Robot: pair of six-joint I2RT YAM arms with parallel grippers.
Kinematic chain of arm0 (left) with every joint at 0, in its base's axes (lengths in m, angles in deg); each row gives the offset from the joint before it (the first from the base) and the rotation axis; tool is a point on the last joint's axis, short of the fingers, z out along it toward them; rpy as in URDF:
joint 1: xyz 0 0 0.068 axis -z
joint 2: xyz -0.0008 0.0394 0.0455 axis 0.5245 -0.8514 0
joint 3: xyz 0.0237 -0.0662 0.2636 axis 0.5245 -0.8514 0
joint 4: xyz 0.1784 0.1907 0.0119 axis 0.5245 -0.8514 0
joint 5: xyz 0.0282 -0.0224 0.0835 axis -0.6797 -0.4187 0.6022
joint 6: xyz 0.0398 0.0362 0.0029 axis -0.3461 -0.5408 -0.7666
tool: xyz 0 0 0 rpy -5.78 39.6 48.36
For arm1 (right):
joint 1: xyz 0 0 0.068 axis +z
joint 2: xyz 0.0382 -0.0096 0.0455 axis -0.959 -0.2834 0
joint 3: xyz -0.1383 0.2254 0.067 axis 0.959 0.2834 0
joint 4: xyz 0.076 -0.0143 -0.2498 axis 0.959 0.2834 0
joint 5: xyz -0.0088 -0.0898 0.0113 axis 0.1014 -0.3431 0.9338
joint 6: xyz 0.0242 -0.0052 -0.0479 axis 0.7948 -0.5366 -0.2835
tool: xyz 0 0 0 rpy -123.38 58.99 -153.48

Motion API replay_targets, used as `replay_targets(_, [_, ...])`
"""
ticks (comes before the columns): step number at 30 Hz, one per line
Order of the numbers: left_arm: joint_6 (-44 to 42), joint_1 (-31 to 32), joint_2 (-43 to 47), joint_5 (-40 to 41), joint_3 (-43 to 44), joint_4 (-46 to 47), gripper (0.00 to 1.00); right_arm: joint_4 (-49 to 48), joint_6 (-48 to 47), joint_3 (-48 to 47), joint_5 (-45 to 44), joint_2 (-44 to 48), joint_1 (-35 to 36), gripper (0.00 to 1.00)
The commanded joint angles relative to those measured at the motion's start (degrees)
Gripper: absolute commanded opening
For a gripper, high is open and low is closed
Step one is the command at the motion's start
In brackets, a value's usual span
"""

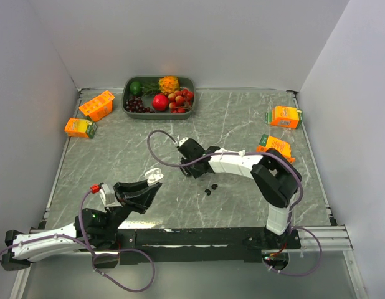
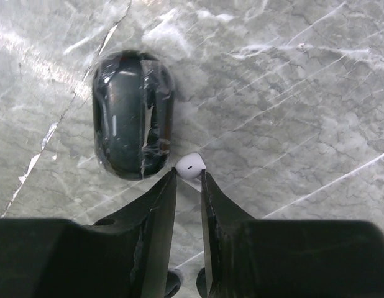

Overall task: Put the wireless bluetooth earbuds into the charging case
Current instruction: Pick up the earbud from the center of the board.

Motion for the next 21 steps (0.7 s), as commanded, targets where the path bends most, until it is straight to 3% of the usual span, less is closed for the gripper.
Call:
replay_targets(1, [0.54,0.05,0.67,0.14,-2.79,1.00,0.01,-1.61,2.30,0.76,4.11,2.31,-2.53,0.26])
replay_targets(7, [0.54,-0.04,0.75,0.14,-2.70,0.82,0.01,-2.66,7.91,2.60,12.37,5.37,-8.67,0.21])
replay_targets(15, [0.63,-0.04,0.05,-0.04,-2.88,2.05,0.01,-8.72,25.14,7.52,31.87,9.95,-19.58,0.17])
replay_targets(21, [0.98,-0.04,0.66,-0.04,-2.79,1.18,0.01,-7.68,24.90,6.56,31.38,10.39,-21.17,0.33])
